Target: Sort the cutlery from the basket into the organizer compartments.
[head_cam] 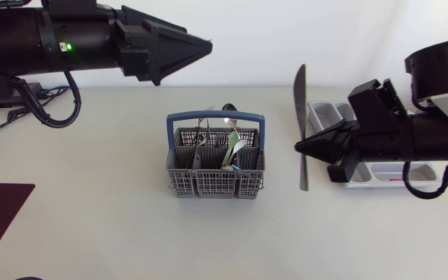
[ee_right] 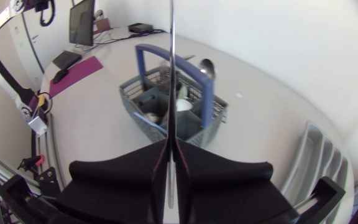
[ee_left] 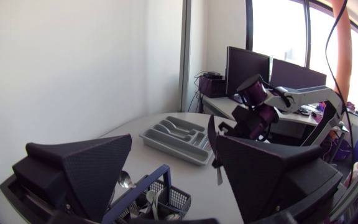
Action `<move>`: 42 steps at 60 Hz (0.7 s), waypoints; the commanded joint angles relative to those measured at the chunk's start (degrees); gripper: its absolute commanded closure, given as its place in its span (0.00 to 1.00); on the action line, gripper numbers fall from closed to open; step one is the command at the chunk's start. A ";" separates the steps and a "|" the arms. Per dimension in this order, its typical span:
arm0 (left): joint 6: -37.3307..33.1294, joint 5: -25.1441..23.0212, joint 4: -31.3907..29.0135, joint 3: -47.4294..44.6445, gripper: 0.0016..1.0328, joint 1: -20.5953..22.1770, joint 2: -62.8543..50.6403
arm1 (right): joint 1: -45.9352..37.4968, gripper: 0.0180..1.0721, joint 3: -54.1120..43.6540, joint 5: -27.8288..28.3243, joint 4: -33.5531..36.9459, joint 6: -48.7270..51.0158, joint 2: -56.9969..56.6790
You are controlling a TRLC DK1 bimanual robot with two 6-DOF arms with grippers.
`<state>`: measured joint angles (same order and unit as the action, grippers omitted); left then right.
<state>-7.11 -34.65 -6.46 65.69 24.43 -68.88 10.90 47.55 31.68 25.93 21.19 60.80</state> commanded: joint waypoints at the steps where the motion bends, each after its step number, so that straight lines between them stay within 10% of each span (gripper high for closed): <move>1: -5.81 0.82 -2.24 -2.23 0.07 0.36 -0.11 | -6.68 0.94 -0.44 -0.13 0.87 4.30 1.34; 42: -28.66 19.98 -3.30 -17.00 0.07 14.60 -1.34 | -37.88 0.94 28.65 -14.72 -3.35 11.42 38.26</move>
<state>-33.56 -15.42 -10.41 50.15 38.41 -69.43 -25.85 71.70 18.44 23.53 31.81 94.74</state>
